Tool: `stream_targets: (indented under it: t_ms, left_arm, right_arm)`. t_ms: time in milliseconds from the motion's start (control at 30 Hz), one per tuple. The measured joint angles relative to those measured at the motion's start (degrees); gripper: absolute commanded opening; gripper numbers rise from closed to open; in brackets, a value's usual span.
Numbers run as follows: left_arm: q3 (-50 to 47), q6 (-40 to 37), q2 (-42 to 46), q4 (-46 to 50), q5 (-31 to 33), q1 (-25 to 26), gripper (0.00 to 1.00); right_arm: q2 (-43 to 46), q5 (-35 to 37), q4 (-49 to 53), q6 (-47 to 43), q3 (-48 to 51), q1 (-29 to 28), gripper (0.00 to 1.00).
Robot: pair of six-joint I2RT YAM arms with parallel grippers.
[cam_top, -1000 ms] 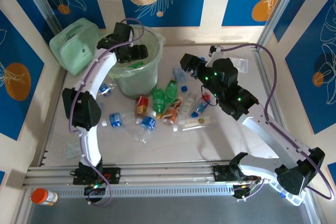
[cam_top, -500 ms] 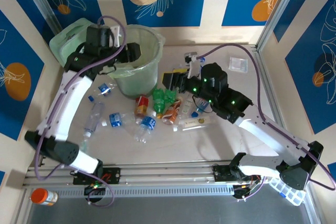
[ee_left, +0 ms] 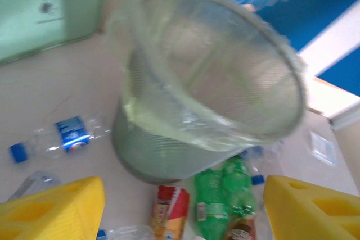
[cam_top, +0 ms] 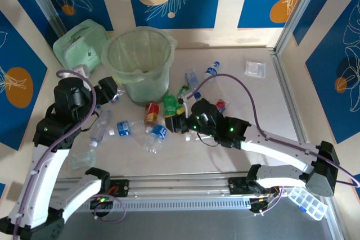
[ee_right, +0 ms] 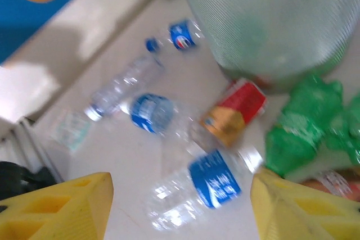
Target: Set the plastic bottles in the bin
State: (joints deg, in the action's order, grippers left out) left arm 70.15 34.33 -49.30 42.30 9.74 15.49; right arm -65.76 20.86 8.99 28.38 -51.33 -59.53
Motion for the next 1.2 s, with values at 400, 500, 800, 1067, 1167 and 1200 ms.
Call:
stream_targets:
  t_ms: [400,500,800,1067,1167,1200]
  left_arm:
    - [-19.23,9.03,-8.83,-6.6,-10.05,-27.41,0.78]
    - [-19.8,11.56,-13.35,-8.46,-11.85,-28.13,0.78]
    - [-22.03,14.69,-19.78,-13.0,-11.85,-28.85,0.8]
    - [-28.89,9.29,-17.64,-18.14,-5.01,-25.18,0.87]
    - [-33.2,7.15,-14.27,-19.37,-3.65,-22.91,0.9]
    - [-34.07,6.6,-13.29,-19.61,-3.26,-22.34,0.9]
  right_arm:
    - [-0.02,0.66,-6.25,3.19,3.85,1.07,0.68]
    - [-0.02,0.92,-7.34,3.41,4.57,1.07,0.69]
    - [-1.18,1.73,-9.25,3.58,5.29,1.16,0.71]
    - [-5.62,0.57,-9.25,3.58,4.83,1.16,0.72]
    - [-6.08,0.09,-9.18,3.56,4.52,1.16,0.73]
    - [-6.16,-0.09,-9.18,3.56,4.39,1.16,0.73]
